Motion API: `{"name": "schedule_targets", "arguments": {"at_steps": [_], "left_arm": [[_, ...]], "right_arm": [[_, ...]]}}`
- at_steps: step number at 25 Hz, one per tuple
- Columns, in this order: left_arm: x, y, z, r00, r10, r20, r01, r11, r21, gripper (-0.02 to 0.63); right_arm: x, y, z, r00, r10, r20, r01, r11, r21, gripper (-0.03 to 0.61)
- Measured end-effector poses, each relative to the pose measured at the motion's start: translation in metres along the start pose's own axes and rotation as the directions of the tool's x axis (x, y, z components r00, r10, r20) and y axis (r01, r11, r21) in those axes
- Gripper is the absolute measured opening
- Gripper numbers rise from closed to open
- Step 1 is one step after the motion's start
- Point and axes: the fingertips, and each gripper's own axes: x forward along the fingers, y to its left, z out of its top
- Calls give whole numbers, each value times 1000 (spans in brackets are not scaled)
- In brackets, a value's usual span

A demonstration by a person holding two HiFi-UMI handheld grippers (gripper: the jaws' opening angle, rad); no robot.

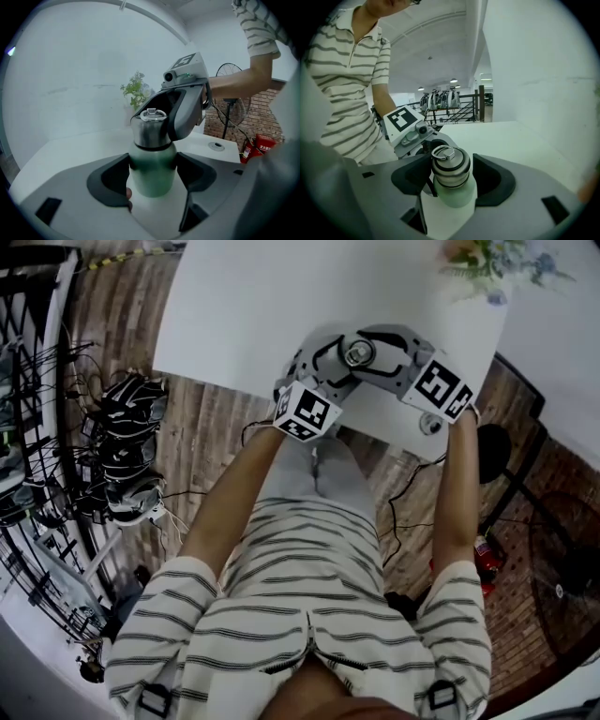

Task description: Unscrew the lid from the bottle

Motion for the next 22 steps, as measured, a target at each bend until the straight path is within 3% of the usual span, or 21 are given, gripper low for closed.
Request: {"name": "schedule_targets", "arguments": {"at_steps": [2,6,9,13,15,17,22], "left_arm": [[1,0,0,1000,-1,2,1,1000,1,316],[2,0,-1,1000,1,1,-1,1000,-1,316],[0,1,-2,1000,4,-2,-4,1000,-4,316],[-1,3,-2,1000,6,4,-6,1000,-3,316],[-1,3,-2,1000,7,3,-7,1000,-6,316],[-1,3,-3,1000,8,3,-8,1000,-9,316],[0,1,-3,1000,10,3,-10,1000,-9,316]], "right_arm": [[-3,-3,5,996,-54,69,49,996,75,352],[-12,-6,11,947,-257,193,212,951,228,377],[-15,-9,14,871,-445,209,364,869,335,367],[-17,-10,12,767,-597,235,419,744,521,335],[-15,-11,7,734,-645,211,445,692,568,322],[-13,-10,4,717,-672,183,476,665,575,314],[-13,-10,3,701,-698,149,536,653,536,265]]}}
